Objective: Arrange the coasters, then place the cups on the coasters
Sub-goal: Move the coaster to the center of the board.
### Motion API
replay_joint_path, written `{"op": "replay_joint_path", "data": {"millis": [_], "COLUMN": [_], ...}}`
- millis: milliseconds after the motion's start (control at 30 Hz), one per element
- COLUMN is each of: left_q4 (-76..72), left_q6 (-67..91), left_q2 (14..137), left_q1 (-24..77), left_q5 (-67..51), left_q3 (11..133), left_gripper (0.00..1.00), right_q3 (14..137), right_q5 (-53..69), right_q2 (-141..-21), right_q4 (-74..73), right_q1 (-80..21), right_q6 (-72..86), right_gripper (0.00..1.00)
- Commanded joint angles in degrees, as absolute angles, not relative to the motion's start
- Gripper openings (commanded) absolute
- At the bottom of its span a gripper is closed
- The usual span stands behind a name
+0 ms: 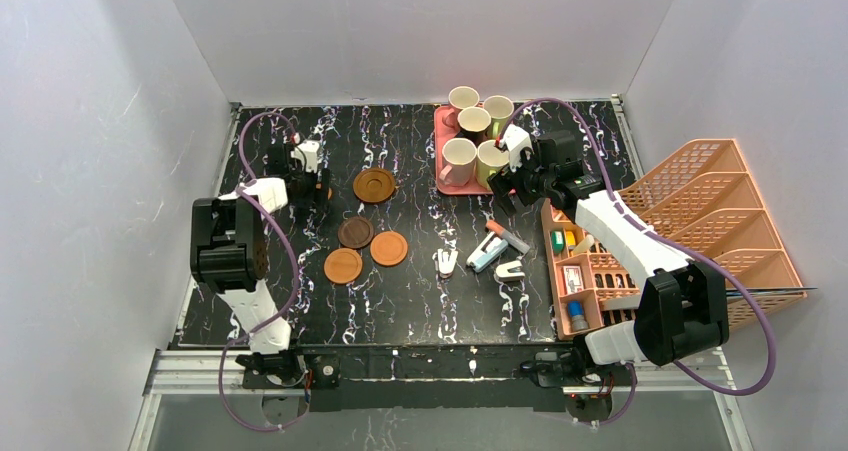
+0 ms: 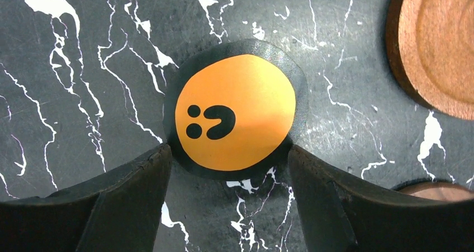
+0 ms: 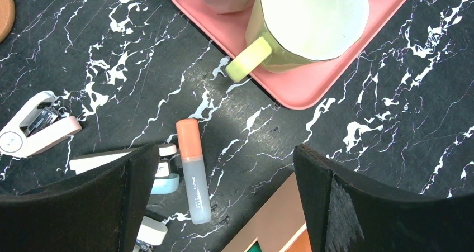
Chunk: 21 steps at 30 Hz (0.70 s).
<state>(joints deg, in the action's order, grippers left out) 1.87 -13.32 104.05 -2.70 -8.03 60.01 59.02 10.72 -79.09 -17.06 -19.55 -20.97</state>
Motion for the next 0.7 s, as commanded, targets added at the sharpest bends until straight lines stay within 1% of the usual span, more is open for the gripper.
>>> {"op": "replay_joint_path", "data": {"millis": [0, 200, 367, 433, 600, 633, 667], "left_q4": [6.00, 4.58, 4.48, 4.71, 5.01, 5.01, 4.93], "left_q6": [-11.51, -9.72, -9.23, -9.44, -9.30, -8.96, -8.70], "left_q2": [108.36, 109.61, 110.06, 109.51, 104.92, 103.11, 101.76], "left_q1": [-2.41, -2.46, -2.46, -2.46, -2.45, -2.38, -2.45], "left_q5": [-1.33, 1.79, 0.06, -3.07, -6.49, -6.55, -6.30], "left_q3": [59.68, 60.28, 60.89, 60.82, 59.62, 59.27, 59.05], "left_gripper": [0.74, 0.75, 0.75, 0.77, 0.88, 0.97, 0.98], "right_q3": [60.18, 60.12, 60.12, 60.16, 60.17, 60.12, 60.12], "right_q5": [11.30, 11.27, 11.23, 11.20, 11.25, 11.24, 11.27], "right_q2": [-77.96, -77.95, -78.05, -78.05, -77.82, -77.79, -77.78], "right_q4": [-16.96, -17.01, -16.97, -17.02, -17.01, -16.97, -16.97], "right_q1": [-19.27, -19.30, -19.31, -19.32, -19.33, -19.32, -19.28], "right_q6": [-21.09, -21.18, -21.18, -21.18, -21.18, -21.18, -21.18], "right_gripper": [0.98, 0.98, 0.98, 0.98, 0.98, 0.98, 0.98]}}
